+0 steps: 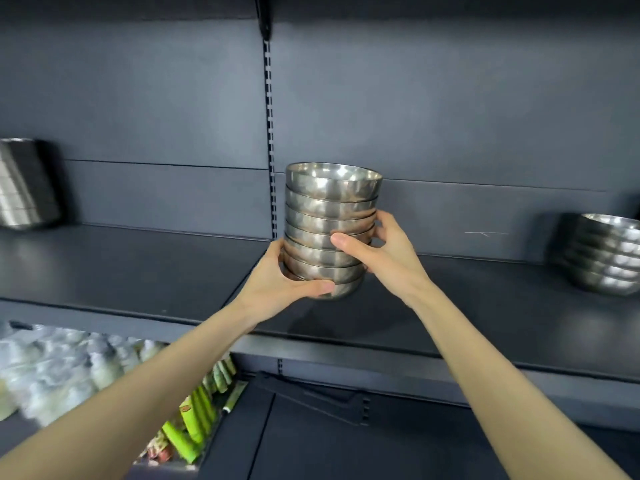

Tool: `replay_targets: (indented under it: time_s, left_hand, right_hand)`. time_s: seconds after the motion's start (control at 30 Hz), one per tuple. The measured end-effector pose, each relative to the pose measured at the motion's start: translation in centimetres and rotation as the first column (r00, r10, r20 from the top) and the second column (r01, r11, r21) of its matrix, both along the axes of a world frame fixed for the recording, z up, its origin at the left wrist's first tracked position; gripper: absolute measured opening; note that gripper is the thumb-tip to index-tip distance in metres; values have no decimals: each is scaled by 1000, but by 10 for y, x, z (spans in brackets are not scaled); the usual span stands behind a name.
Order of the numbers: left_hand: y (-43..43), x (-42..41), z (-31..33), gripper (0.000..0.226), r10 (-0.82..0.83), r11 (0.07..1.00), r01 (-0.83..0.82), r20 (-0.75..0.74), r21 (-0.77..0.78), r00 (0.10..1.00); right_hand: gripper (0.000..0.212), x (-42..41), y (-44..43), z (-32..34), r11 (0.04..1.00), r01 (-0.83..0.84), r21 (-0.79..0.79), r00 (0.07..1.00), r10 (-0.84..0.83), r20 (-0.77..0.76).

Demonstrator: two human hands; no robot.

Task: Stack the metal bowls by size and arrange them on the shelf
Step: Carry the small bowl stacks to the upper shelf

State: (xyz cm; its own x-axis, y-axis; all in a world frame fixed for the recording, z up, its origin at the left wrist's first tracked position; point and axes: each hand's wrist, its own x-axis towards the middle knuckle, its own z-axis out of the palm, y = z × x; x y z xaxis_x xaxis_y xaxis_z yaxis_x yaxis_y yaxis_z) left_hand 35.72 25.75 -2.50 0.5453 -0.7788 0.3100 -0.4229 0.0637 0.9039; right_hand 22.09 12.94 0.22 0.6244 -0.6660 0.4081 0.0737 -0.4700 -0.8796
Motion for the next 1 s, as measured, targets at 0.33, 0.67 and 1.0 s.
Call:
replay_targets:
  time_s: [0.33,0.67,1.0]
  left_hand:
    - [123,70,5,86,231,972,-230,27,-40,973]
    - [235,190,-3,84,359,933,-358,7,-42,933]
    - [307,355,-2,87,311,951,-311,15,-9,950]
  right_hand:
    - [51,103,96,12,967,-252,-25,968,252,-14]
    - [75,243,197,8,939,-340,-42,940,339,-19]
    - [80,401,270,3,950,-313,13,950,313,-11]
